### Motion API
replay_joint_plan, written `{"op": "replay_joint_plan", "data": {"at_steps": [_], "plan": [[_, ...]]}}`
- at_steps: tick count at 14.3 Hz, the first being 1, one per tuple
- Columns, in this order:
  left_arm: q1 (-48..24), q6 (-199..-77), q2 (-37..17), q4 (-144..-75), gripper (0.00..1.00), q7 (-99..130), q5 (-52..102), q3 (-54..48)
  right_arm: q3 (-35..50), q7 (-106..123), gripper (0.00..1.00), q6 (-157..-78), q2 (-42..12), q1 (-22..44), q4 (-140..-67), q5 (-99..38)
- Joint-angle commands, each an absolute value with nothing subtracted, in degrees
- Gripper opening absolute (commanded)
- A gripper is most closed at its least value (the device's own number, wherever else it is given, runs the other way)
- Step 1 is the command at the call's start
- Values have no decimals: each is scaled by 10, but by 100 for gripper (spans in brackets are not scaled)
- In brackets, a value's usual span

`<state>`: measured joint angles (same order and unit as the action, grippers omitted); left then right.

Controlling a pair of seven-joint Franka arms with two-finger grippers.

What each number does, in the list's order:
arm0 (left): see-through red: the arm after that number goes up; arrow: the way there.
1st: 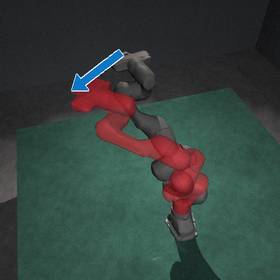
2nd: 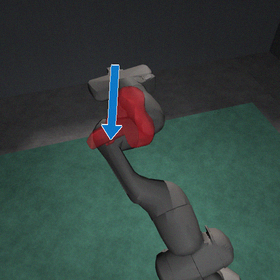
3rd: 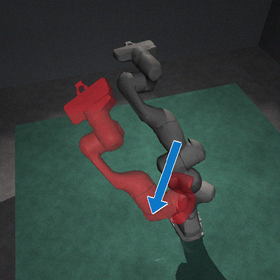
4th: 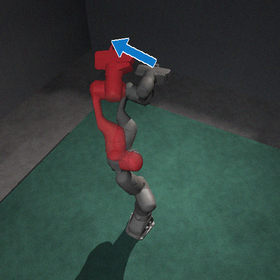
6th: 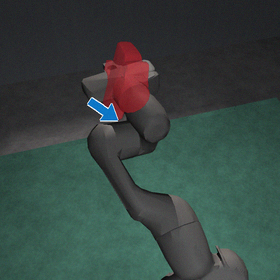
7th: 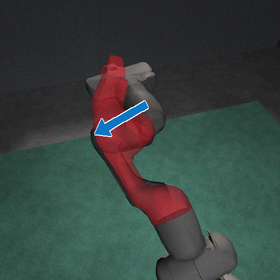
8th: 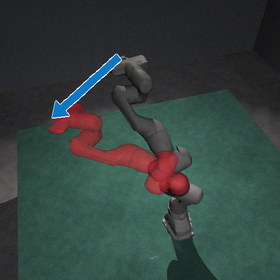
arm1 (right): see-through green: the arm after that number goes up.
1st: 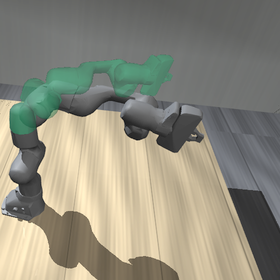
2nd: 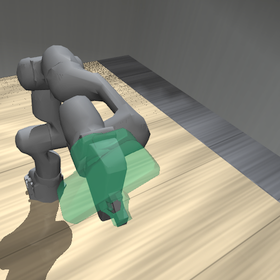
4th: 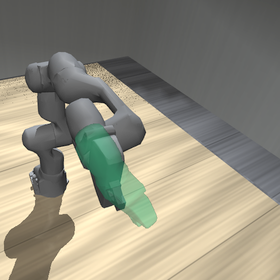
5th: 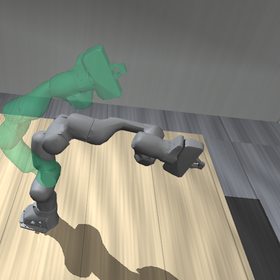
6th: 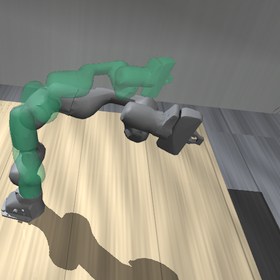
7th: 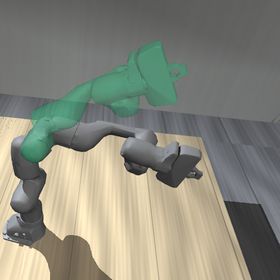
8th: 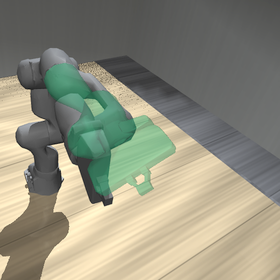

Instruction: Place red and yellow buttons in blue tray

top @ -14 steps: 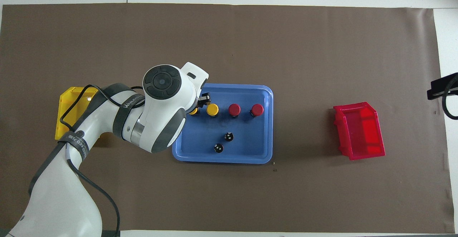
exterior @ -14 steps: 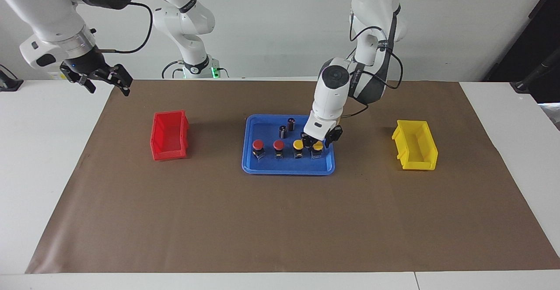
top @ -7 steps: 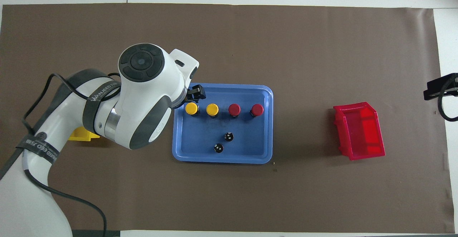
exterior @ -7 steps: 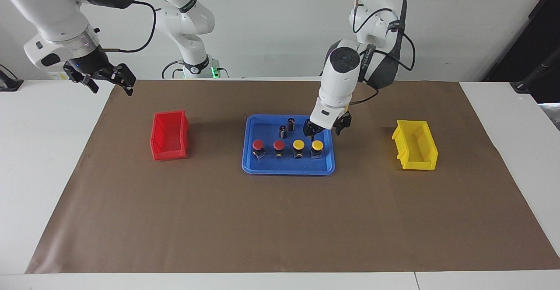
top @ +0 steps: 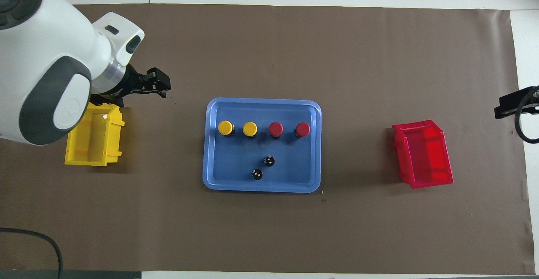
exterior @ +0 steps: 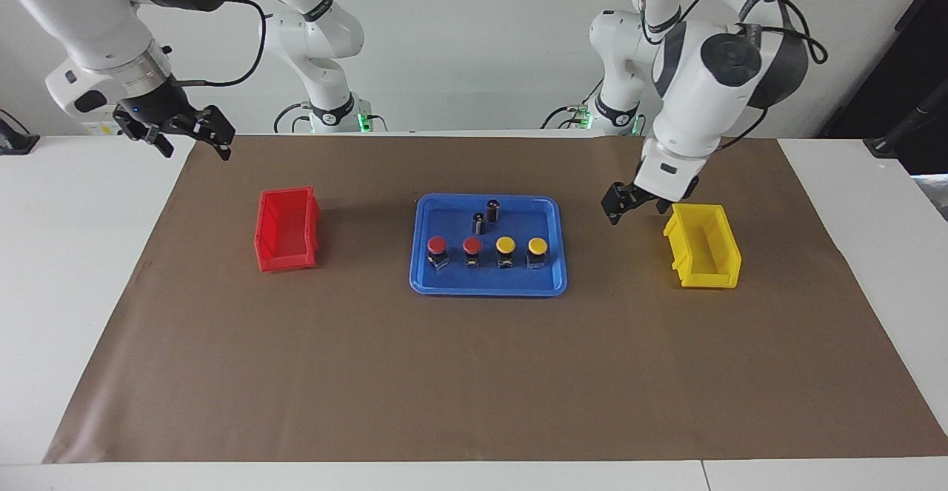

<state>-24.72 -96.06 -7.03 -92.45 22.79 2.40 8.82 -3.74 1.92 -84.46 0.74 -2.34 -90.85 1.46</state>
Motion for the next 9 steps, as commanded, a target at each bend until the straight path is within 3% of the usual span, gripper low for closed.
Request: {"op": "replay_joint_plan", "data": {"at_steps": [1,9], "plan": [[-203,-922,-37,-928,100,179,15,82,-39,36,100,-841,19,-25,-920,7],[-122,-882,23,-949,100,49,15,78,-39,35,100,-841,19,-25,-919,8]]}}
